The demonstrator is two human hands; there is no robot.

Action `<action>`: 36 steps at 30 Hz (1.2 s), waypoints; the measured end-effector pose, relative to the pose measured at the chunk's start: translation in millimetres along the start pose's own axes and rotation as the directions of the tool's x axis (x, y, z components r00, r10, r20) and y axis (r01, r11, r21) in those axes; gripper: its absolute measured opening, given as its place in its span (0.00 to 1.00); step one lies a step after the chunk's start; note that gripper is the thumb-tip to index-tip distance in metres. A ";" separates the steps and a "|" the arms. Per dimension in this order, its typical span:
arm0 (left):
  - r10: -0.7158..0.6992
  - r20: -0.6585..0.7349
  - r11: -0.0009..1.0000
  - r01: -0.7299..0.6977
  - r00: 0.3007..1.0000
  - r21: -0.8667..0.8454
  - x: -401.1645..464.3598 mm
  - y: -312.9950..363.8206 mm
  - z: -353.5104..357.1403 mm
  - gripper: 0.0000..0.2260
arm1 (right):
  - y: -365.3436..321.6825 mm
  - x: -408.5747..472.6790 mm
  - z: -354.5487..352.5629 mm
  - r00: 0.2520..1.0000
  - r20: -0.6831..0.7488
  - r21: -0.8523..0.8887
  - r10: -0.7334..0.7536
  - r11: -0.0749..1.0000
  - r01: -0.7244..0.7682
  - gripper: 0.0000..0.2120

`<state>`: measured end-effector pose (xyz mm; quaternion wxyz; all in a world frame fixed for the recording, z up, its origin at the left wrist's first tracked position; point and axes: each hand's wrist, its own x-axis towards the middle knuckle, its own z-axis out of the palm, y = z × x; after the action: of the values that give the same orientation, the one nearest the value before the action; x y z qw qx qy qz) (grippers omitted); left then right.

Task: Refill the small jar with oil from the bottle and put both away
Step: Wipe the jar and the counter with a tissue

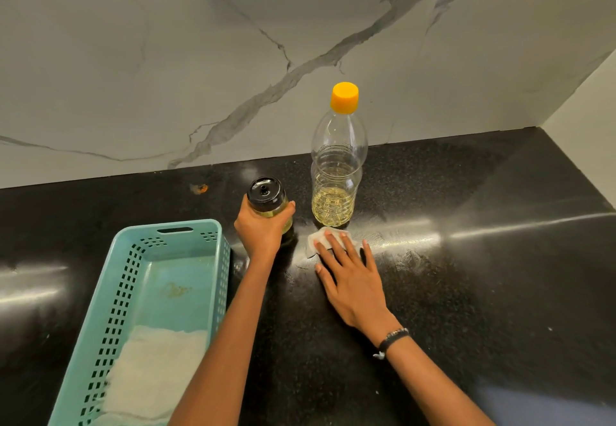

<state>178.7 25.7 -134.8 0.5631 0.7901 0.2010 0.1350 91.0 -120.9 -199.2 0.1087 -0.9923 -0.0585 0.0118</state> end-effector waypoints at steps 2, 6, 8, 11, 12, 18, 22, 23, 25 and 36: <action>-0.006 0.021 1.000 0.006 1.000 0.001 0.4 -1.4 1.7 0.22 | 12.6 -2.8 -3.2 0.999 -0.003 -0.021 0.032 0.999 -0.032 0.24; -0.030 0.034 0.999 0.030 0.999 0.022 -1.2 -4.3 3.6 0.24 | 37.3 -5.9 -11.1 0.993 0.018 -0.035 0.118 0.993 -0.117 0.26; -0.034 0.033 0.999 0.033 0.999 0.027 -2.6 -4.9 4.4 0.24 | 43.3 -8.2 -13.7 0.990 0.029 -0.039 0.141 0.989 -0.140 0.26; -0.026 0.039 0.999 0.025 0.999 0.031 -4.1 -5.8 5.3 0.24 | 44.0 -14.6 -16.7 0.987 0.025 -0.026 0.156 0.988 -0.155 0.28; -0.019 0.046 1.000 0.018 0.999 0.024 -4.0 -6.8 5.5 0.24 | 43.2 -17.7 -16.6 0.987 0.026 -0.020 0.156 0.988 -0.155 0.28; 0.016 0.104 1.000 -0.013 0.994 -0.026 -4.1 -15.0 6.1 0.27 | 42.3 -57.9 -11.1 0.991 0.030 -0.039 0.127 0.991 -0.126 0.26; -0.021 0.152 1.000 0.023 0.988 -0.008 -5.5 -21.7 2.9 0.43 | 39.5 -79.8 -8.7 0.993 0.030 -0.041 0.118 0.992 -0.117 0.26; -0.048 0.144 0.999 0.049 0.988 -0.008 -9.8 -22.0 -0.3 0.47 | 38.6 -79.5 -9.3 0.992 0.031 -0.041 0.120 0.992 -0.119 0.26; -0.087 0.129 0.996 0.089 0.988 -0.013 -25.9 -21.3 -8.0 0.47 | 37.2 -70.7 -10.5 0.992 0.032 -0.031 0.122 0.992 -0.121 0.27; 0.094 0.255 0.977 -0.138 0.962 0.161 -183.8 -64.3 -103.0 0.25 | -22.7 -8.4 1.2 0.998 0.023 0.022 0.057 0.998 -0.058 0.33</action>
<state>-39.5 43.8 -159.2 0.5023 0.8581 0.0940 0.0504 80.1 -99.6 -195.3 0.1187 -0.9921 -0.0311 0.0267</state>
